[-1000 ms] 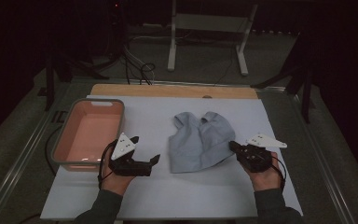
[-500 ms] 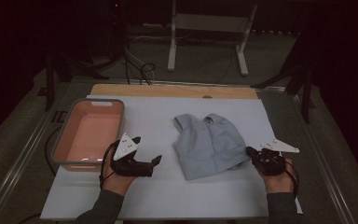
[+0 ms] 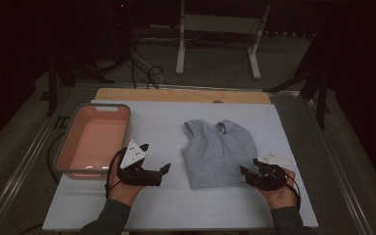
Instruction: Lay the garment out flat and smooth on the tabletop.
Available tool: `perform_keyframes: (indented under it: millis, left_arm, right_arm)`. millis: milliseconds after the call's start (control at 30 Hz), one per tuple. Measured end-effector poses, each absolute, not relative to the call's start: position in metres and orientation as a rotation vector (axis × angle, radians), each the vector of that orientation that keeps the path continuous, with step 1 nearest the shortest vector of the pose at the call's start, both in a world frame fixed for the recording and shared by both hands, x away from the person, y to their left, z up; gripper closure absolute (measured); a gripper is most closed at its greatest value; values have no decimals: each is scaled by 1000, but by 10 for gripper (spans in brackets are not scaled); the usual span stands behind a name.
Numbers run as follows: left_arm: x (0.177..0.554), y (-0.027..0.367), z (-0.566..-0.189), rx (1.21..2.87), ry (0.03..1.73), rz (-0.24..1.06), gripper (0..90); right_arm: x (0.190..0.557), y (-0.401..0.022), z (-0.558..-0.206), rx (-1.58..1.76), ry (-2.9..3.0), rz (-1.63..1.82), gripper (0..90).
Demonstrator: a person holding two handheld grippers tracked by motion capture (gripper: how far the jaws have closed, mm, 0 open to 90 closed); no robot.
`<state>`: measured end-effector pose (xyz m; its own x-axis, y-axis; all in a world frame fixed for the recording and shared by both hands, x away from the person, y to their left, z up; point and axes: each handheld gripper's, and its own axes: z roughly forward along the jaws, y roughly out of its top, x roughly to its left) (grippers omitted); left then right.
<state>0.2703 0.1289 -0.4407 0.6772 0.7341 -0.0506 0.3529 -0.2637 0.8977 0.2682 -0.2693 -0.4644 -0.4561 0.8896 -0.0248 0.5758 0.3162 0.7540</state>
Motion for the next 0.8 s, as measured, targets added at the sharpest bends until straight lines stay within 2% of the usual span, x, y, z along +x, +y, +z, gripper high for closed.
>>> perform_keyframes:
  millis: [400,800]
  left_arm:
    - [272,113,-446,1900,834,455,34]
    - [280,87,-456,1901,830,434,43]
  right_arm:
    - [273,-280,-469,1323,2116,965,351]
    - [273,-298,-468,1372,2060,1008,341]
